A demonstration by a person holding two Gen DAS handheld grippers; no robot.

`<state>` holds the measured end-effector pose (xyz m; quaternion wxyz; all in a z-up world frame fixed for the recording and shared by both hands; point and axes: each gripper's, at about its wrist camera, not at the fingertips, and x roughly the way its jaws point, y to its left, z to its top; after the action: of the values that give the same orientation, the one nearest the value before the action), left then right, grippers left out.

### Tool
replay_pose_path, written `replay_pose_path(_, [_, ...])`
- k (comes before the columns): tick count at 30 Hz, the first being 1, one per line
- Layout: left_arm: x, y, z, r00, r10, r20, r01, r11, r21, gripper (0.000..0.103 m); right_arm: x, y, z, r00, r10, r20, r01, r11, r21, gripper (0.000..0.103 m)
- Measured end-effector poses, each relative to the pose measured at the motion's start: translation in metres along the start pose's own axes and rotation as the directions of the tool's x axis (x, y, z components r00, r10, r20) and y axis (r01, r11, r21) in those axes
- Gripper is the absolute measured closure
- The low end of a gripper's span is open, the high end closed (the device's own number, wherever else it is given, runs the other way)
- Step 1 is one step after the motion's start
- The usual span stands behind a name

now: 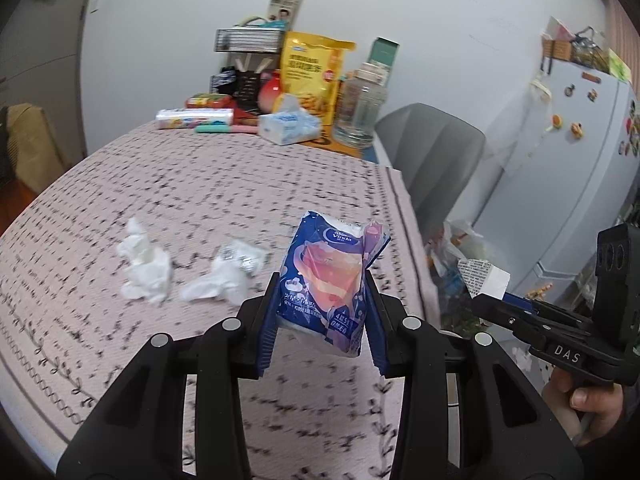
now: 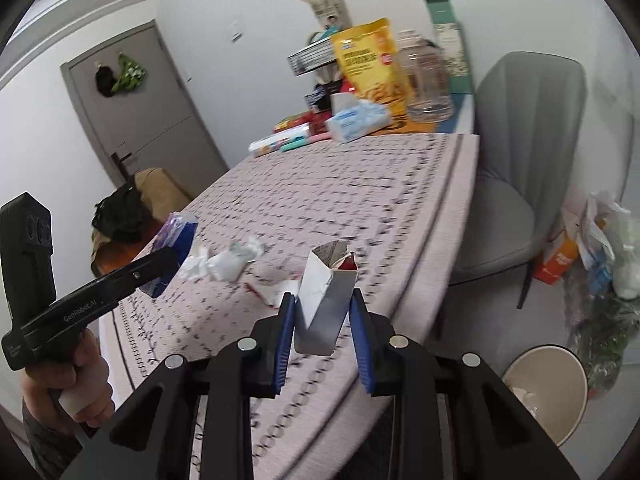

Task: Collect trash
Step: 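Carry the packet and carton in both tools over the trash bin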

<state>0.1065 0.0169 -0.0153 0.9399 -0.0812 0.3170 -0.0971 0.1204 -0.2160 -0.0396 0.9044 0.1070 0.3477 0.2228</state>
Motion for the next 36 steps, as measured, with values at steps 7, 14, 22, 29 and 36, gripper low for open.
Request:
replay_pose_path(7, [0.020, -0.048, 0.010, 0.999, -0.049, -0.016, 0.050, 0.996, 0.079, 0.065, -0.022, -0.043, -0.005, 0.997, -0.068, 0.031, 0.066, 0.996, 0.062, 0.075])
replay_pose_path(14, [0.042, -0.095, 0.019, 0.995, -0.084, -0.044, 0.090, 0.988, 0.129, 0.065, -0.042, -0.089, -0.010, 0.989, -0.139, 0.053, 0.131, 0.982, 0.133, 0.075])
replay_pose_path(22, [0.074, -0.142, 0.021, 0.988, -0.117, -0.096, 0.133, 0.975, 0.179, 0.065, -0.055, -0.142, -0.021, 0.978, -0.201, 0.059, 0.184, 0.959, 0.215, 0.075])
replay_pose_path(29, [0.107, -0.174, 0.020, 0.981, -0.123, -0.149, 0.150, 0.971, 0.188, 0.065, -0.055, -0.183, -0.037, 0.970, -0.239, 0.043, 0.218, 0.933, 0.286, 0.075])
replay_pose_path(36, [0.145, -0.204, 0.009, 0.969, -0.125, -0.215, 0.169, 0.965, 0.200, 0.065, -0.046, -0.228, -0.061, 0.962, -0.272, -0.005, 0.256, 0.902, 0.349, 0.075])
